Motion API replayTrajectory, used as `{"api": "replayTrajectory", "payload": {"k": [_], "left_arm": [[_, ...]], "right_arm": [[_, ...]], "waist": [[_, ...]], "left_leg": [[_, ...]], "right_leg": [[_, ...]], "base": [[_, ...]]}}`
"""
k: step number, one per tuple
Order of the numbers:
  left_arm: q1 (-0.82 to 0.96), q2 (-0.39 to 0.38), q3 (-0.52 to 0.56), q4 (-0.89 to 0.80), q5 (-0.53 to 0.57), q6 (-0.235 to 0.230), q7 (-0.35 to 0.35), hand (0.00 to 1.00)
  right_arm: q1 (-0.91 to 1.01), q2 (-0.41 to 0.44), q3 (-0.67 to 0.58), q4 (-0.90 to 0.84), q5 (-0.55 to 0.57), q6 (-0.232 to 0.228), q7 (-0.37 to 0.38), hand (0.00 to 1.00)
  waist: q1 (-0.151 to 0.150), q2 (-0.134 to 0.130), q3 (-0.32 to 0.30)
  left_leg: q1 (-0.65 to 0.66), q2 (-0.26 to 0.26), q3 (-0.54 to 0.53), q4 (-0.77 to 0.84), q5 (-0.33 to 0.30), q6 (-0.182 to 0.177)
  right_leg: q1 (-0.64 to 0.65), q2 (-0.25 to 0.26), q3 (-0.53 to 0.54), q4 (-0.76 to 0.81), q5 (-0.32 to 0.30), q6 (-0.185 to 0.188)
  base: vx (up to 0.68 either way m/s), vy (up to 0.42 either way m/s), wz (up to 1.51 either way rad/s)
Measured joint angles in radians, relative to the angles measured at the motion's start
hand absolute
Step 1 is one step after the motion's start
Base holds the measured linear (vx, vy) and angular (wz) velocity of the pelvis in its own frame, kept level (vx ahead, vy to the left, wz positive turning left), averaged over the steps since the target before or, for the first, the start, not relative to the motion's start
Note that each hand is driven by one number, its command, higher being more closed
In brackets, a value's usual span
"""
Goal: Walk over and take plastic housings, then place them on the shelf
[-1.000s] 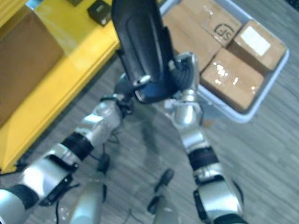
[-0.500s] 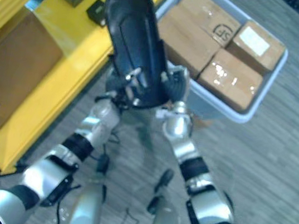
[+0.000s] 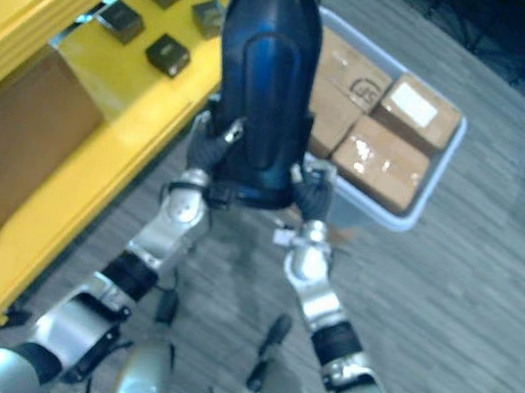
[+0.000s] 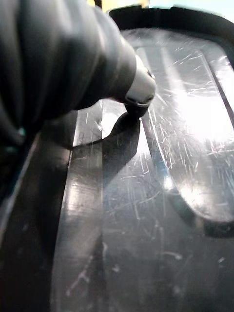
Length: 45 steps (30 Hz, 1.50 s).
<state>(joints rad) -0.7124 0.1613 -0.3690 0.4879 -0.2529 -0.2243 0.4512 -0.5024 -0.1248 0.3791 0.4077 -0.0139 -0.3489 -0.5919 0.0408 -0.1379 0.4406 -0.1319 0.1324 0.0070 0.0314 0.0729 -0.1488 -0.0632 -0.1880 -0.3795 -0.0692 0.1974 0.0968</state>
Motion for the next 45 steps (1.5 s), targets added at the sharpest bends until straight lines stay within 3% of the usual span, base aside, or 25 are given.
{"api": "replayTrajectory", "payload": {"k": [2, 8, 11, 14, 17, 20, 26, 31, 35, 38, 42, 45], "left_arm": [[0.021, 0.0, 0.0, -0.015, 0.032, 0.001, 0.006, 1.0], [0.114, 0.001, -0.002, -0.09, 0.153, 0.021, 0.054, 1.0], [0.183, -0.002, -0.001, -0.144, 0.226, 0.024, 0.112, 1.0], [0.299, -0.021, 0.004, -0.212, 0.327, 0.024, 0.17, 1.0], [0.358, -0.023, 0.03, -0.245, 0.402, 0.025, 0.209, 1.0], [0.425, -0.039, 0.08, -0.256, 0.521, 0.034, 0.252, 1.0], [0.516, -0.044, 0.232, -0.258, 0.658, 0.059, 0.366, 1.0], [0.565, -0.05, 0.322, -0.297, 0.694, 0.096, 0.409, 1.0], [0.604, -0.058, 0.361, -0.313, 0.671, 0.097, 0.427, 1.0], [0.671, -0.089, 0.418, -0.355, 0.608, 0.092, 0.435, 1.0], [0.803, -0.132, 0.506, -0.488, 0.522, 0.062, 0.411, 1.0], [0.882, -0.13, 0.529, -0.566, 0.484, 0.05, 0.348, 1.0]], "right_arm": [[0.022, -0.001, 0.012, 0.0, 0.0, -0.007, 0.0, 0.0], [0.101, -0.001, 0.053, -0.001, 0.06, -0.084, 0.034, 0.0], [0.135, -0.002, 0.076, -0.015, 0.099, -0.09, 0.061, 0.0], [0.238, -0.014, 0.087, -0.104, 0.152, -0.098, 0.113, 0.0], [0.293, -0.022, 0.084, -0.177, 0.194, -0.106, 0.164, 0.0], [0.344, -0.043, 0.04, -0.213, 0.221, -0.106, 0.224, 0.0], [0.368, -0.071, -0.116, -0.265, 0.3, -0.107, 0.257, 0.0], [0.41, -0.074, -0.207, -0.275, 0.436, -0.107, 0.321, 0.0], [0.435, -0.073, -0.213, -0.275, 0.452, -0.103, 0.396, 0.0], [0.462, -0.055, -0.207, -0.273, 0.452, -0.073, 0.44, 0.0], [0.514, -0.023, -0.179, -0.268, 0.451, -0.027, 0.46, 0.0], [0.541, -0.011, -0.181, -0.263, 0.447, -0.012, 0.457, 0.0]], "waist": [[0.0, 0.0, -0.025], [0.004, 0.005, -0.114], [0.005, 0.012, -0.132], [0.005, 0.029, -0.205], [0.004, 0.046, -0.219], [0.002, 0.049, -0.257], [0.001, 0.051, -0.282], [-0.001, 0.065, -0.316], [-0.002, 0.078, -0.326], [0.004, 0.085, -0.334], [0.03, 0.102, -0.345], [0.043, 0.126, -0.364]], "left_leg": [[0.0, -0.002, 0.001, -0.007, 0.0, 0.0], [0.035, -0.006, -0.001, -0.025, -0.002, -0.001], [0.068, -0.005, -0.003, -0.025, -0.009, -0.001], [0.069, -0.002, -0.006, -0.029, -0.016, -0.002], [0.099, -0.002, -0.002, -0.045, -0.018, -0.002], [0.107, 0.001, 0.003, -0.062, -0.017, 0.0], [0.123, 0.008, 0.034, -0.075, -0.01, -0.005], [0.132, 0.004, 0.046, -0.076, -0.012, -0.007], [0.133, 0.003, 0.044, -0.077, -0.013, -0.006], [0.133, 0.003, 0.018, -0.075, -0.014, -0.005], [0.103, -0.006, -0.066, -0.077, -0.021, 0.01], [0.015, -0.005, -0.048, -0.073, 0.012, 0.057]], "right_leg": [[0.001, 0.0, -0.001, -0.01, 0.006, 0.003], [0.033, -0.004, -0.008, -0.012, -0.002, 0.007], [0.068, -0.004, -0.016, -0.014, -0.014, 0.012], [0.069, -0.002, -0.024, -0.021, -0.027, 0.013], [0.089, -0.002, -0.023, -0.021, -0.036, 0.012], [0.086, -0.001, -0.022, -0.021, -0.038, 0.013], [0.079, 0.003, -0.008, -0.021, -0.041, 0.013], [0.084, -0.002, -0.006, -0.012, -0.04, 0.018], [0.089, -0.003, -0.011, -0.012, -0.041, 0.02], [0.109, -0.002, -0.039, -0.012, -0.05, 0.022], [0.172, -0.006, -0.157, -0.012, -0.084, 0.028], [0.214, -0.015, -0.331, -0.012, -0.108, 0.054]], "base": [[0.07, -0.003, 0.02], [0.05, 0.002, 0.04], [-0.01, -0.003, 0.01], [-0.02, -0.009, 0.03], [-0.01, -0.002, -0.01], [-0.01, -0.008, -0.04], [0.03, -0.003, -0.1], [0.07, 0.003, -0.04], [0.02, -0.001, 0.04], [-0.01, -0.011, 0.25], [-0.04, -0.025, 0.89], [-0.02, -0.001, 1.65]]}}
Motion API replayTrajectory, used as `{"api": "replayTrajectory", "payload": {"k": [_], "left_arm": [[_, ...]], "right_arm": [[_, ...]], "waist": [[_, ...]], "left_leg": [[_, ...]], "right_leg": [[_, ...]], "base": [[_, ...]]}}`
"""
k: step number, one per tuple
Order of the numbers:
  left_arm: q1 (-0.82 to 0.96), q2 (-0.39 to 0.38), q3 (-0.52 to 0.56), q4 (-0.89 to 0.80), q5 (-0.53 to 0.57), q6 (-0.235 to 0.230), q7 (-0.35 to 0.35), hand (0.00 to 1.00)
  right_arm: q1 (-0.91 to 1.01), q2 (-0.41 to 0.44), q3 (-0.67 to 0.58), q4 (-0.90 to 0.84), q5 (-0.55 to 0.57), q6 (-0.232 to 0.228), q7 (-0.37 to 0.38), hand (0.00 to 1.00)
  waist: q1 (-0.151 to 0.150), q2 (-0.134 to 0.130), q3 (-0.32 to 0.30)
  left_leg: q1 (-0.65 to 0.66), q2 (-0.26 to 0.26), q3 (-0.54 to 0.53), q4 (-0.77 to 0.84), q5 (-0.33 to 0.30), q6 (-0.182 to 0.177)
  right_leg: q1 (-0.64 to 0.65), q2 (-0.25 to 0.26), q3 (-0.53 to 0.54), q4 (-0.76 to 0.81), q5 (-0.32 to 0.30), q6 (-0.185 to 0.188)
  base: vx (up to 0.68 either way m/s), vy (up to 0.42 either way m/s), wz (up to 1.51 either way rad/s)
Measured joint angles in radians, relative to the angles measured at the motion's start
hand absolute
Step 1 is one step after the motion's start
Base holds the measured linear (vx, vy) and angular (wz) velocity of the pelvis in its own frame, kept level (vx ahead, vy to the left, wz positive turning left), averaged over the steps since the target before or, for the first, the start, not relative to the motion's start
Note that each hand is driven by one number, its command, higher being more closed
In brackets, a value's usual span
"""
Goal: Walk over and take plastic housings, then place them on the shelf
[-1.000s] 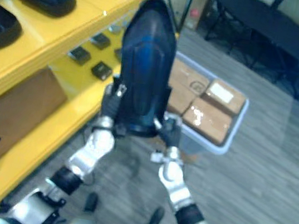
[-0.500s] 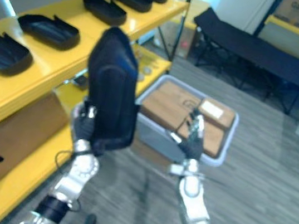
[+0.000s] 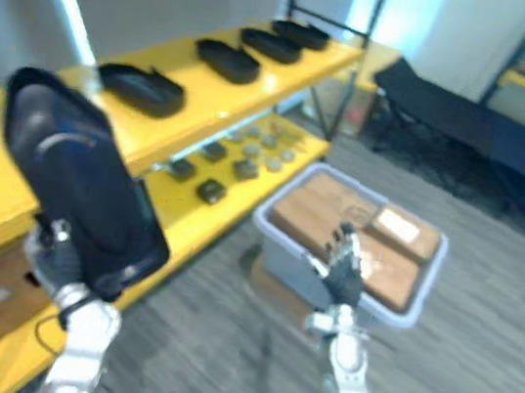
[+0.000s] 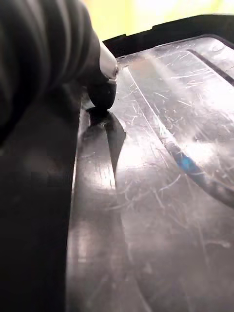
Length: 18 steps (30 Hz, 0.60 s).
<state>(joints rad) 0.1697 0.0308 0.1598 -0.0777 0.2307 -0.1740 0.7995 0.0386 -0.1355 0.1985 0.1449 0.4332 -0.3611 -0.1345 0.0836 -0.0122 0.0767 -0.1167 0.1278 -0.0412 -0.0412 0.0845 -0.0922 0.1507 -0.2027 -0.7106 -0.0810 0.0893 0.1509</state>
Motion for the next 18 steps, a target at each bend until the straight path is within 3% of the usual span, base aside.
{"api": "replayTrajectory", "payload": {"k": [3, 5, 7, 11, 13, 15, 17, 18], "left_arm": [[0.091, -0.01, 0.039, -0.012, -0.046, -0.019, -0.058, 1.0], [0.183, -0.042, 0.121, -0.057, -0.1, -0.025, -0.069, 1.0], [0.239, -0.062, 0.172, -0.101, -0.142, -0.041, -0.079, 1.0], [0.283, -0.085, 0.223, -0.214, -0.15, -0.095, -0.123, 1.0], [0.257, -0.07, 0.222, -0.269, -0.145, -0.131, -0.186, 1.0], [0.232, -0.046, 0.223, -0.278, -0.147, -0.155, -0.202, 1.0], [0.17, 0.011, 0.228, -0.276, -0.194, -0.175, -0.223, 1.0], [0.14, 0.018, 0.23, -0.276, -0.223, -0.18, -0.223, 1.0]], "right_arm": [[-0.006, -0.001, 0.001, 0.036, -0.038, 0.008, -0.029, 0.0], [-0.015, 0.017, 0.013, 0.042, -0.066, 0.009, -0.038, 0.0], [-0.03, 0.017, 0.025, 0.047, -0.086, 0.013, -0.037, 0.0], [-0.043, 0.021, 0.051, 0.04, -0.135, 0.028, -0.044, 0.0], [-0.012, 0.021, 0.055, 0.019, -0.153, 0.057, -0.086, 0.0], [0.004, 0.02, 0.053, 0.018, -0.153, 0.061, -0.106, 0.0], [0.014, 0.018, 0.017, 0.017, -0.156, 0.06, -0.13, 0.0], [0.012, 0.013, -0.01, 0.017, -0.169, 0.058, -0.129, 0.0]], "waist": [[0.065, 0.018, -0.004], [0.106, 0.011, 0.0], [0.128, -0.002, 0.013], [0.131, -0.015, 0.035], [0.098, -0.002, 0.049], [0.089, 0.004, 0.052], [0.087, 0.011, 0.073], [0.087, 0.036, 0.116]], "left_leg": [[-0.034, -0.019, -0.017, -0.011, 0.067, -0.003], [-0.034, -0.042, -0.04, -0.033, 0.085, -0.006], [-0.024, -0.056, -0.046, -0.036, 0.086, -0.005], [-0.027, -0.069, -0.089, -0.037, 0.08, 0.003], [-0.052, -0.085, -0.16, -0.037, 0.089, 0.014], [-0.077, -0.094, -0.195, -0.037, 0.099, 0.014], [-0.128, -0.101, -0.235, -0.037, 0.122, 0.002], [-0.139, -0.1, -0.245, -0.037, 0.131, 0.004]], "right_leg": [[0.044, -0.009, -0.11, 0.004, -0.008, 0.013], [0.05, -0.032, -0.139, 0.038, -0.025, 0.026], [0.061, -0.048, -0.142, 0.055, -0.042, 0.032], [0.057, -0.061, -0.116, 0.125, -0.111, 0.021], [-0.01, -0.039, 0.074, 0.24, -0.237, -0.015], [-0.061, -0.03, 0.154, 0.302, -0.29, -0.038], [-0.129, -0.034, 0.195, 0.377, -0.334, -0.022], [-0.143, -0.035, 0.19, 0.399, -0.341, -0.015]], "base": [[0.04, 0.131, 1.26], [0.06, 0.122, 0.49], [0.02, 0.066, 0.24], [-0.04, 0.024, 0.35], [-0.13, -0.056, 0.93], [-0.1, -0.081, 0.69], [-0.09, -0.093, 0.55], [-0.1, -0.08, 0.29]]}}
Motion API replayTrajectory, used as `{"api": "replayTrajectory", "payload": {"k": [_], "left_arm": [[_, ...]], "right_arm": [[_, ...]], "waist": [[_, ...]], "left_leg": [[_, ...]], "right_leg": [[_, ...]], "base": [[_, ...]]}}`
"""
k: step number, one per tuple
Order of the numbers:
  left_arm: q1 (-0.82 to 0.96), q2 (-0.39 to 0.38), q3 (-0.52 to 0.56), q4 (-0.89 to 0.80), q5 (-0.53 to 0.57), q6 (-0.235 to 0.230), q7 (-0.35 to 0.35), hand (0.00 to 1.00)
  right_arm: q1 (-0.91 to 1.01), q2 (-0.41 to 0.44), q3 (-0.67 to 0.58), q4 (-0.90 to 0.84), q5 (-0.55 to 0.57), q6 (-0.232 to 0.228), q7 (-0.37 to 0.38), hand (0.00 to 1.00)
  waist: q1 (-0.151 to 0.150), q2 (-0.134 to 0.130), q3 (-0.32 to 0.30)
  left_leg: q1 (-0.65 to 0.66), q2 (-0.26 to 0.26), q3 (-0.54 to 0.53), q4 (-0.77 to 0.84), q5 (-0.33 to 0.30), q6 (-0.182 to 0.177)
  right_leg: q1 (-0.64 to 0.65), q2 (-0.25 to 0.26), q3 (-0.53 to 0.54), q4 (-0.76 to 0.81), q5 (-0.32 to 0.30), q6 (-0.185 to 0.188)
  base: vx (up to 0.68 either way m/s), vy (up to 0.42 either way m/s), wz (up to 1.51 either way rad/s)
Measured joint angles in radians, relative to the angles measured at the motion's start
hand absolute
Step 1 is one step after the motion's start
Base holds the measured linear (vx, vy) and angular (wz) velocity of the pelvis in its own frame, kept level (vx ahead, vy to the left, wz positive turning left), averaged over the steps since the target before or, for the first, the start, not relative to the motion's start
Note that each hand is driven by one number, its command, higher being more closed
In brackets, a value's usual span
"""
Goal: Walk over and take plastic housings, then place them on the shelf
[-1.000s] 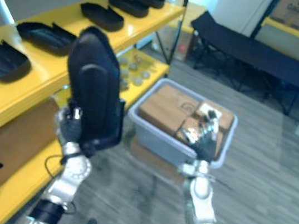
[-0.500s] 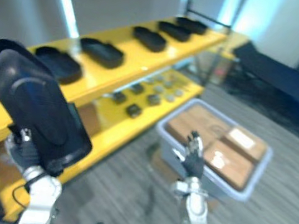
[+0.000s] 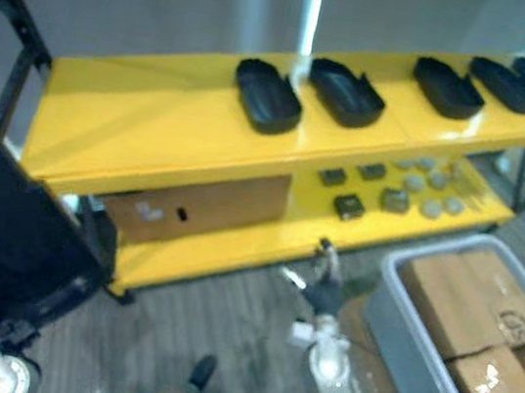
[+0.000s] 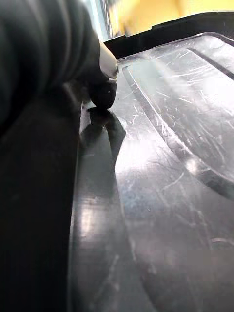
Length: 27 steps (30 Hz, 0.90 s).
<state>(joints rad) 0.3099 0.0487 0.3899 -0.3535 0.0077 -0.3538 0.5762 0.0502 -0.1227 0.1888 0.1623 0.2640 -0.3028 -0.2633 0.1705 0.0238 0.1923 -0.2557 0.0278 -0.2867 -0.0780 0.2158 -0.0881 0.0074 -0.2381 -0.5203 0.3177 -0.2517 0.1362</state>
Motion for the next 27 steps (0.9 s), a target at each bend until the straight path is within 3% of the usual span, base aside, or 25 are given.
{"api": "replayTrajectory", "payload": {"k": [1, 3, 8, 11, 15, 19, 21, 22, 24, 25, 26, 27], "left_arm": [[-0.007, 0.0, 0.0, 0.0, -0.015, -0.008, 0.006, 1.0], [-0.002, 0.001, 0.0, 0.0, -0.047, -0.015, 0.004, 1.0], [-0.003, 0.004, -0.001, 0.005, -0.079, -0.015, -0.006, 1.0], [-0.001, 0.005, 0.001, 0.007, -0.078, -0.017, -0.003, 1.0], [0.002, 0.005, 0.014, 0.011, -0.083, -0.053, -0.009, 1.0], [0.001, 0.013, 0.077, -0.006, -0.123, -0.06, -0.092, 1.0], [0.005, 0.012, 0.08, -0.018, -0.124, -0.059, -0.128, 1.0], [0.004, 0.014, 0.079, -0.031, -0.111, -0.059, -0.147, 1.0], [0.006, 0.023, 0.08, -0.035, -0.075, -0.056, -0.153, 1.0], [0.011, 0.029, 0.08, -0.036, -0.062, -0.053, -0.149, 1.0], [0.013, 0.031, 0.081, -0.041, -0.042, -0.051, -0.145, 1.0], [0.014, 0.035, 0.08, -0.05, -0.037, -0.05, -0.145, 1.0]], "right_arm": [[0.005, -0.007, -0.013, 0.0, -0.005, -0.001, 0.001, 0.0], [0.018, -0.013, -0.009, 0.0, -0.008, -0.001, 0.009, 0.0], [0.049, -0.007, 0.002, -0.043, -0.049, -0.01, 0.069, 0.0], [0.01, -0.011, 0.007, -0.043, -0.074, -0.03, 0.066, 0.0], [-0.05, -0.017, 0.006, -0.043, -0.122, -0.041, 0.032, 0.0], [-0.054, -0.014, -0.033, -0.045, -0.119, -0.031, 0.009, 0.0], [-0.046, -0.015, -0.055, -0.045, -0.113, -0.023, 0.007, 0.0], [-0.046, -0.013, -0.071, -0.047, -0.11, -0.022, 0.016, 0.0], [-0.049, -0.006, -0.084, -0.052, -0.107, -0.023, 0.031, 0.0], [-0.051, 0.005, -0.092, -0.052, -0.1, -0.024, 0.046, 0.0], [-0.049, 0.016, -0.099, -0.052, -0.096, -0.026, 0.057, 0.0], [-0.046, 0.021, -0.101, -0.052, -0.09, -0.028, 0.067, 0.0]], "waist": [[-0.004, 0.02, 0.028], [-0.017, 0.031, 0.059], [-0.018, -0.008, 0.104], [-0.016, -0.01, 0.14], [-0.008, -0.011, 0.171], [0.012, -0.037, 0.193], [0.009, -0.036, 0.192], [0.008, -0.037, 0.191], [0.007, -0.049, 0.185], [0.006, -0.057, 0.181], [0.001, -0.055, 0.179], [-0.006, -0.052, 0.176]], "left_leg": [[-0.016, 0.0, -0.002, 0.0, 0.007, 0.003], [-0.024, -0.003, -0.007, 0.001, 0.022, -0.012], [-0.02, -0.015, -0.01, 0.02, 0.023, -0.016], [-0.026, -0.02, -0.015, 0.036, 0.008, -0.007], [-0.08, -0.061, -0.037, 0.133, -0.043, -0.003], [-0.093, -0.124, -0.03, 0.24, -0.123, 0.018], [-0.093, -0.131, -0.034, 0.269, -0.143, 0.025], [-0.086, -0.124, -0.033, 0.276, -0.148, 0.036], [-0.063, -0.123, -0.027, 0.276, -0.172, 0.05], [-0.034, -0.121, -0.011, 0.265, -0.186, 0.069], [0.005, -0.114, -0.008, 0.253, -0.196, 0.084], [0.022, -0.104, -0.02, 0.249, -0.201, 0.092]], "right_leg": [[-0.017, -0.003, 0.0, 0.016, -0.005, 0.006], [-0.028, -0.008, -0.001, 0.04, -0.008, 0.012], [-0.007, -0.01, -0.003, 0.034, -0.016, 0.01], [-0.006, -0.012, -0.004, 0.039, -0.032, 0.009], [0.002, -0.027, -0.021, 0.043, -0.04, 0.016], [0.069, -0.061, -0.047, 0.024, -0.043, 0.016], [0.063, -0.064, -0.003, 0.086, -0.003, -0.019], [0.021, -0.068, 0.065, 0.185, 0.035, -0.063], [-0.047, -0.081, 0.159, 0.321, 0.124, -0.09], [-0.081, -0.09, 0.202, 0.391, 0.21, -0.118], [-0.105, -0.094, 0.231, 0.455, 0.341, -0.13], [-0.125, -0.093, 0.244, 0.49, 0.372, -0.135]], "base": [[-0.11, -0.063, 0.14], [-0.04, -0.022, 0.07], [-0.01, -0.031, 0.1], [-0.08, 0.007, 0.1], [-0.04, 0.033, 0.22], [0.06, 0.052, 0.27], [0.1, 0.078, 0.3], [0.12, 0.129, 0.23], [0.15, 0.119, 0.06], [0.25, 0.14, -0.04], [0.27, 0.121, 0.02], [0.28, 0.073, 0.26]]}}
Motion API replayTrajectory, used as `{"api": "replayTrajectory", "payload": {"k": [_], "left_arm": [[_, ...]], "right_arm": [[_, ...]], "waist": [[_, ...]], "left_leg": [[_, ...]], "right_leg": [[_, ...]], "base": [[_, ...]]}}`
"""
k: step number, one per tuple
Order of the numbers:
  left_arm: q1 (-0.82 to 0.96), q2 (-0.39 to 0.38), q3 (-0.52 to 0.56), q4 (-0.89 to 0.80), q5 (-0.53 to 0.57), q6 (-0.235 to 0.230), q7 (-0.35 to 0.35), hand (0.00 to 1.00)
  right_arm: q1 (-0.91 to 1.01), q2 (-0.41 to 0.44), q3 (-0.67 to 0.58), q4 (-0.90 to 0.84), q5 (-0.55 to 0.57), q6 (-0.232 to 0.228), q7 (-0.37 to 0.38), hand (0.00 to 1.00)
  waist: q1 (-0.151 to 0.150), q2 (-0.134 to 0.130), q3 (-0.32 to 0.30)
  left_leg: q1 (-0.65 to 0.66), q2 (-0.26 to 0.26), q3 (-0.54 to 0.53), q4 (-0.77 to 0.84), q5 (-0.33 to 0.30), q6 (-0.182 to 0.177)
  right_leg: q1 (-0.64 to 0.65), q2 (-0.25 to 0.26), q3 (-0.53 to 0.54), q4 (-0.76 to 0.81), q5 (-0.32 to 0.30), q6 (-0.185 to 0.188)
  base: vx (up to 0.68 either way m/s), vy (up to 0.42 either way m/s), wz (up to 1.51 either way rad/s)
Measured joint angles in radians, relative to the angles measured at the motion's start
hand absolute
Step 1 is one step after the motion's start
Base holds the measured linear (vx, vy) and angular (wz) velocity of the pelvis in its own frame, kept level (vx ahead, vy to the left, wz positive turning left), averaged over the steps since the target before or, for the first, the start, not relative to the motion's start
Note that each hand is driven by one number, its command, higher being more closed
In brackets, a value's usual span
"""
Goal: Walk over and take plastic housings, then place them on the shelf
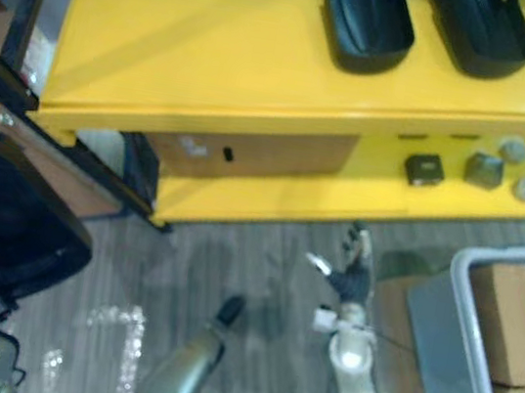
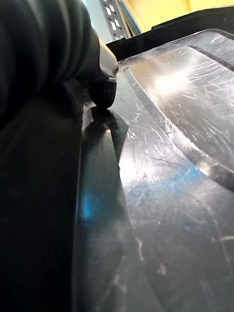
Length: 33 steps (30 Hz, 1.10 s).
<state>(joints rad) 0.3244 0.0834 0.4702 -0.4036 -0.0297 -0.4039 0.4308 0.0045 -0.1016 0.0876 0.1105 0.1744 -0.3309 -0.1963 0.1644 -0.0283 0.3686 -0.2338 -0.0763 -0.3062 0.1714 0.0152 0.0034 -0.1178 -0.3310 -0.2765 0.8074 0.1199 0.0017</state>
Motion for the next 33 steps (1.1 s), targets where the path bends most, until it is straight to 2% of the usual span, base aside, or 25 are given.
{"api": "replayTrajectory", "payload": {"k": [1, 2, 3, 5, 8, 10, 11, 12, 13, 14, 15, 16, 17, 18, 19, 20, 22, 23, 24, 26, 28, 31, 33], "left_arm": [[-0.005, 0.022, 0.0, -0.012, -0.001, 0.003, 0.001, 1.0], [-0.03, 0.043, -0.002, -0.012, 0.0, 0.013, 0.001, 1.0], [-0.045, 0.052, -0.006, -0.009, -0.001, 0.017, 0.001, 1.0], [-0.091, 0.063, -0.03, -0.002, -0.002, 0.043, -0.001, 1.0], [-0.089, 0.055, -0.063, 0.002, -0.003, 0.057, 0.001, 1.0], [-0.063, 0.012, -0.11, 0.002, -0.003, 0.057, 0.0, 1.0], [-0.054, 0.003, -0.125, 0.002, -0.002, 0.055, -0.001, 1.0], [-0.033, -0.008, -0.137, -0.002, -0.002, 0.053, -0.002, 1.0], [-0.016, -0.009, -0.136, -0.01, -0.004, 0.052, -0.004, 1.0], [-0.011, -0.038, -0.141, 0.006, -0.003, 0.046, -0.005, 1.0], [0.012, -0.106, -0.167, 0.01, -0.011, 0.047, -0.014, 1.0], [0.023, -0.123, -0.179, 0.01, -0.012, 0.047, -0.021, 1.0], [0.031, -0.137, -0.199, 0.011, -0.009, 0.047, -0.033, 1.0], [0.03, -0.136, -0.209, 0.01, -0.009, 0.047, -0.041, 1.0], [0.021, -0.132, -0.222, 0.006, -0.007, 0.044, -0.059, 1.0], [0.018, -0.126, -0.227, -0.012, -0.007, 0.041, -0.075, 1.0], [0.017, -0.096, -0.227, -0.027, -0.008, 0.035, -0.093, 1.0], [0.019, -0.063, -0.22, -0.026, -0.01, 0.037, -0.101, 1.0], [0.017, -0.048, -0.213, -0.026, -0.01, 0.037, -0.105, 1.0], [-0.006, 0.001, -0.202, -0.025, -0.006, 0.046, -0.127, 1.0], [-0.035, 0.019, -0.205, -0.025, 0.001, 0.059, -0.141, 1.0], [-0.072, 0.057, -0.187, -0.039, 0.007, 0.095, -0.181, 1.0], [-0.095, 0.118, -0.182, -0.052, 0.008, 0.123, -0.215, 1.0]], "right_arm": [[0.01, 0.007, 0.0, -0.003, 0.0, -0.004, 0.012, 0.0], [0.014, 0.006, -0.004, -0.013, -0.001, -0.004, 0.022, 0.0], [0.015, 0.006, -0.011, -0.019, -0.001, -0.004, 0.023, 0.0], [0.015, 0.002, -0.039, -0.036, -0.001, -0.006, 0.021, 0.0], [0.014, 0.0, -0.033, -0.061, -0.001, -0.005, 0.019, 0.0], [0.039, 0.001, -0.006, -0.13, -0.003, -0.005, -0.002, 0.0], [0.053, 0.001, -0.002, -0.155, -0.004, -0.005, -0.007, 0.0], [0.074, 0.003, 0.012, -0.193, -0.02, -0.008, -0.025, 0.0], [0.077, 0.012, 0.019, -0.215, -0.046, -0.014, -0.05, 0.0], [0.067, 0.006, 0.016, -0.216, -0.053, -0.02, -0.07, 0.0], [0.057, -0.019, -0.005, -0.22, -0.089, -0.034, -0.142, 0.0], [0.059, -0.024, -0.025, -0.219, -0.109, -0.044, -0.183, 0.0], [0.064, -0.026, -0.089, -0.223, -0.175, -0.054, -0.291, 0.0], [0.068, -0.025, -0.131, -0.229, -0.202, -0.058, -0.338, 0.0], [0.081, -0.028, -0.223, -0.253, -0.261, -0.062, -0.443, 0.0], [0.098, -0.018, -0.305, -0.286, -0.319, -0.069, -0.551, 0.0], [0.127, -0.014, -0.405, -0.349, -0.373, -0.106, -0.658, 0.0], [0.129, -0.013, -0.453, -0.372, -0.386, -0.133, -0.704, 0.0], [0.127, -0.012, -0.472, -0.378, -0.385, -0.144, -0.72, 0.0], [0.137, 0.017, -0.507, -0.379, -0.385, -0.157, -0.749, 0.0], [0.172, 0.057, -0.51, -0.378, -0.385, -0.145, -0.741, 0.0], [0.246, 0.118, -0.492, -0.368, -0.388, -0.1, -0.736, 0.0], [0.287, 0.147, -0.492, -0.316, -0.388, -0.084, -0.732, 0.0]], "waist": [[-0.013, 0.005, -0.016], [-0.017, -0.003, -0.032], [-0.018, 0.005, -0.028], [-0.017, -0.002, -0.043], [-0.012, 0.008, -0.046], [-0.017, 0.026, -0.063], [-0.018, 0.024, -0.077], [-0.016, 0.0, -0.111], [-0.019, -0.037, -0.135], [-0.02, -0.026, -0.144], [-0.03, 0.024, -0.177], [-0.04, 0.034, -0.189], [-0.054, 0.056, -0.208], [-0.066, 0.07, -0.217], [-0.077, 0.093, -0.23], [-0.083, 0.098, -0.233], [-0.094, 0.098, -0.237], [-0.104, 0.079, -0.247], [-0.11, 0.07, -0.252], [-0.13, 0.031, -0.273], [-0.136, 0.019, -0.281], [-0.155, 0.034, -0.284], [-0.165, 0.044, -0.287]], "left_leg": [[0.009, 0.003, -0.035, -0.004, -0.006, 0.011], [0.018, 0.005, -0.065, -0.008, -0.005, 0.013], [0.022, 0.003, -0.075, -0.007, -0.005, 0.012], [0.034, -0.026, -0.127, -0.004, -0.019, -0.006], [0.062, -0.038, -0.158, -0.002, -0.054, 0.001], [0.097, -0.031, -0.192, 0.035, -0.111, -0.016], [0.098, -0.03, -0.198, 0.049, -0.132, -0.021], [0.095, -0.02, -0.168, 0.063, -0.177, -0.028], [0.094, 0.033, -0.022, 0.067, -0.203, -0.051], [0.097, 0.083, 0.042, 0.085, -0.207, -0.071], [0.094, 0.17, 0.142, 0.098, -0.205, -0.076], [0.094, 0.189, 0.191, 0.087, -0.189, -0.076], [0.096, 0.215, 0.29, 0.051, -0.141, -0.081], [0.098, 0.223, 0.334, 0.032, -0.12, -0.091], [0.123, 0.228, 0.414, -0.021, -0.081, -0.112], [0.157, 0.219, 0.447, -0.077, -0.044, -0.112], [0.199, 0.208, 0.45, -0.112, -0.032, -0.11], [0.206, 0.205, 0.457, -0.111, -0.031, -0.109], [0.208, 0.204, 0.459, -0.112, -0.031, -0.109], [0.234, 0.204, 0.482, -0.133, -0.031, -0.109], [0.253, 0.204, 0.496, -0.141, -0.031, -0.109], [0.282, 0.204, 0.542, -0.166, -0.031, -0.109], [0.293, 0.204, 0.572, -0.174, -0.032, -0.11]], "right_leg": [[-0.035, 0.02, 0.012, 0.037, -0.154, 0.019], [-0.064, 0.059, 0.026, 0.002, -0.254, 0.027], [-0.068, 0.082, 0.036, -0.043, -0.282, 0.033], [-0.089, 0.123, 0.09, -0.272, -0.33, 0.04], [-0.126, 0.122, 0.164, -0.415, -0.314, 0.058], [-0.128, 0.125, 0.201, -0.472, -0.276, 0.068], [-0.123, 0.123, 0.198, -0.481, -0.263, 0.065], [-0.1, 0.116, 0.191, -0.517, -0.23, 0.053], [-0.031, 0.096, 0.149, -0.58, -0.163, 0.088], [0.0, 0.102, 0.115, -0.59, -0.162, 0.165], [0.055, 0.142, 0.041, -0.601, -0.18, 0.131], [0.071, 0.144, 0.013, -0.609, -0.186, 0.126], [0.101, 0.145, -0.044, -0.627, -0.189, 0.121], [0.117, 0.144, -0.073, -0.637, -0.189, 0.12], [0.144, 0.14, -0.116, -0.648, -0.189, 0.12], [0.17, 0.132, -0.142, -0.648, -0.189, 0.119], [0.207, 0.128, -0.143, -0.648, -0.191, 0.118], [0.212, 0.124, -0.139, -0.649, -0.191, 0.117], [0.212, 0.123, -0.136, -0.65, -0.191, 0.117], [0.224, 0.125, -0.129, -0.667, -0.191, 0.117], [0.228, 0.125, -0.119, -0.67, -0.192, 0.117], [0.224, 0.123, -0.094, -0.672, -0.192, 0.118], [0.222, 0.121, -0.075, -0.675, -0.194, 0.121]], "base": [[0.24, 0.008, 0.46], [0.23, 0.003, 0.51], [0.2, -0.01, 0.6], [0.17, -0.056, 0.66], [0.19, -0.12, 0.51], [0.22, -0.176, 0.56], [0.24, -0.242, 0.66], [0.23, -0.286, 0.86], [0.21, -0.364, 0.85], [0.19, -0.455, 1.01], [0.2, -0.411, 0.84], [0.25, -0.369, 1.22], [0.17, -0.152, 1.08], [0.2, -0.154, 1.36], [0.23, -0.082, 1.14], [0.19, -0.049, 0.94], [0.18, 0.011, 0.37], [0.16, 0.019, 0.06], [0.1, 0.001, -0.13], [0.09, -0.015, -0.19], [0.05, -0.008, -0.27], [0.01, 0.012, -0.3], [-0.02, 0.018, -0.28]]}}
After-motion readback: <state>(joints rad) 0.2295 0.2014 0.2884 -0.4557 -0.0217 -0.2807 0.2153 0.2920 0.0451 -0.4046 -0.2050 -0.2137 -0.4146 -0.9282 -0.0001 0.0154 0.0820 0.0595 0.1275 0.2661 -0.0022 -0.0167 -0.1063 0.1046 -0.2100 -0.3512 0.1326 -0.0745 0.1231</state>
